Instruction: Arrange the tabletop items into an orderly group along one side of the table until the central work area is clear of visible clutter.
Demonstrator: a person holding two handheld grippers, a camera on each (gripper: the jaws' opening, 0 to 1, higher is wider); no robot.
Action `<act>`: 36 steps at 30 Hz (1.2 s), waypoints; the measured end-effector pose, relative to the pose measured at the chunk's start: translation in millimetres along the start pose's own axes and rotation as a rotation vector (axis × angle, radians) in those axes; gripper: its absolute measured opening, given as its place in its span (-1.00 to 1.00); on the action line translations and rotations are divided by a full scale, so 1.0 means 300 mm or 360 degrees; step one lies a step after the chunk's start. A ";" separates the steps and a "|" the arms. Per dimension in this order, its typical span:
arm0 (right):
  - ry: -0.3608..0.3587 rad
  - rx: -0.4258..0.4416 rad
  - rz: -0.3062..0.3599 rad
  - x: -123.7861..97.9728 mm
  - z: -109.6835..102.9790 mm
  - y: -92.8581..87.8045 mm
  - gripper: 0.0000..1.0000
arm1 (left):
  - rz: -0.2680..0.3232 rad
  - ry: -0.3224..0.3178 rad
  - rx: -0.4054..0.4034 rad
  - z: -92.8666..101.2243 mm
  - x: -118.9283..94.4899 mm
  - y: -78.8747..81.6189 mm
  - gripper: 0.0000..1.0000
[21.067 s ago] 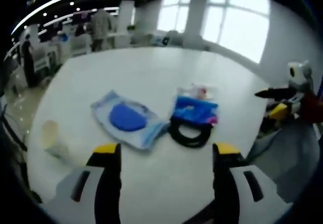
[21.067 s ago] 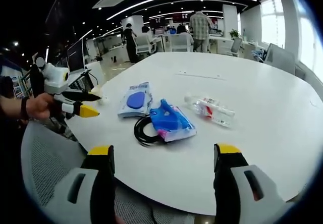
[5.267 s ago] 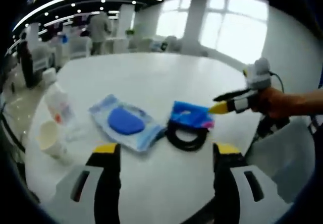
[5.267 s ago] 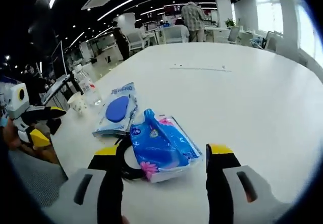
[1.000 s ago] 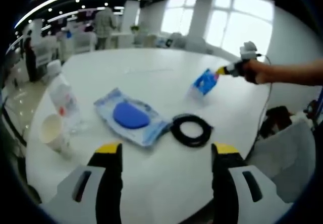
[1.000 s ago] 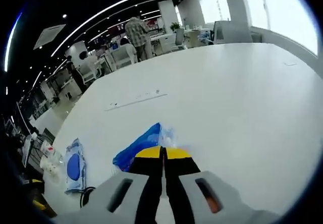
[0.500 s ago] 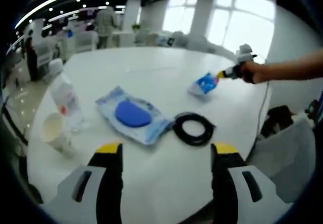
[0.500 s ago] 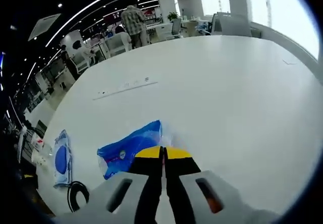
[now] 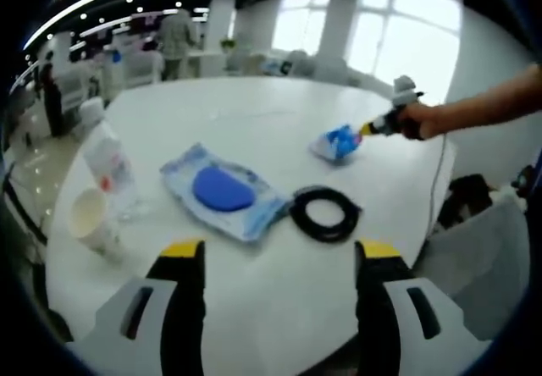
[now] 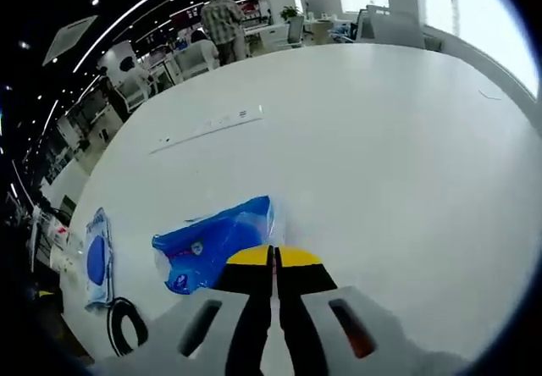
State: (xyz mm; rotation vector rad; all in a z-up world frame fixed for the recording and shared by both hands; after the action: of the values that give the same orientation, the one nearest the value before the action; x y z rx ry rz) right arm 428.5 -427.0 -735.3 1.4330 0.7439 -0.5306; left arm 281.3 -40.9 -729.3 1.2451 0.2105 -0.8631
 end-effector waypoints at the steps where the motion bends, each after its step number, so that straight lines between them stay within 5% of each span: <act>1: 0.0005 0.0005 -0.0003 -0.002 -0.001 -0.003 -0.99 | 0.0000 -0.0002 -0.0002 0.001 0.000 0.000 0.37; 20: 0.0083 -0.0056 -0.0026 -0.016 -0.008 -0.007 -0.54 | -0.0010 -0.0013 0.0008 0.008 0.004 -0.001 0.36; 33: 0.0137 -0.0025 0.0071 -0.067 -0.037 0.013 -0.31 | 0.0020 -0.0019 0.0002 0.009 -0.001 0.008 0.37; 36: 0.0164 -0.0146 0.0092 -0.071 -0.065 0.017 -0.26 | 0.0031 -0.0017 -0.0010 0.006 -0.002 0.011 0.37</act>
State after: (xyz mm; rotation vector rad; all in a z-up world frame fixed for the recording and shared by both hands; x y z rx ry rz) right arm 415.2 -409.7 -715.9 1.3997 0.7962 -0.3758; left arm 282.5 -42.1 -725.8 1.2347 0.1921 -0.8520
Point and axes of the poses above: the point that each gripper's makers call its tool centre point, and the gripper's own axes: x roughly forward along the fingers, z roughly to its right, y roughly out of its top, the point moved 7 cm from there along -x, roughly backward along the fingers, and after that the axes turned 13 degrees about -x, right-handed, at the moved point
